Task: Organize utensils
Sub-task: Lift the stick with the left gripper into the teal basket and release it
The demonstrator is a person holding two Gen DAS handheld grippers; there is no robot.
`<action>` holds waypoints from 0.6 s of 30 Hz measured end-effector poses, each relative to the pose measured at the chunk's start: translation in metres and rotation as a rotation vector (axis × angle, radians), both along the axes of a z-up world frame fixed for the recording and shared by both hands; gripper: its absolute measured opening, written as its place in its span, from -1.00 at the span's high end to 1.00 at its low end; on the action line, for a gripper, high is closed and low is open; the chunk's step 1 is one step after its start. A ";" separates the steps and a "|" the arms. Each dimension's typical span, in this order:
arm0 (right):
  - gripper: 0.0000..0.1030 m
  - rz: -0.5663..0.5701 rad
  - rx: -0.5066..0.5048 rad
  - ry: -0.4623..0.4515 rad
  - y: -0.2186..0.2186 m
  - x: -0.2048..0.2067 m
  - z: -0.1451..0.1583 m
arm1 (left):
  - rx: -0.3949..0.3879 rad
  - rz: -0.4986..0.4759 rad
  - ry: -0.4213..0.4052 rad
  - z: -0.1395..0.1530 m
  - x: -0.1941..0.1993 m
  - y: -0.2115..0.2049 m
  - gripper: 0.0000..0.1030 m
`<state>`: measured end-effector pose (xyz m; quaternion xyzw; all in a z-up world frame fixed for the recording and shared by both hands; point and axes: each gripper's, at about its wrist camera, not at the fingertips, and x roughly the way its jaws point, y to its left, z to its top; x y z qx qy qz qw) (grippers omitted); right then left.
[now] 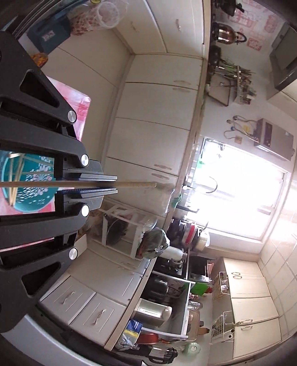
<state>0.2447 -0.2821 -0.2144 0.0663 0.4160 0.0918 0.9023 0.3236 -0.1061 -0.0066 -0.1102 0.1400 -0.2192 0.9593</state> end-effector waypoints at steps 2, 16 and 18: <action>0.65 0.001 -0.005 -0.002 0.000 -0.001 0.000 | 0.005 0.042 -0.019 -0.006 0.011 -0.009 0.91; 0.27 0.040 0.050 0.004 -0.001 0.001 0.003 | 0.169 0.123 0.097 -0.088 0.031 -0.024 0.90; 0.27 0.040 0.055 0.008 0.000 0.003 0.003 | 0.176 0.113 0.115 -0.090 0.025 -0.018 0.88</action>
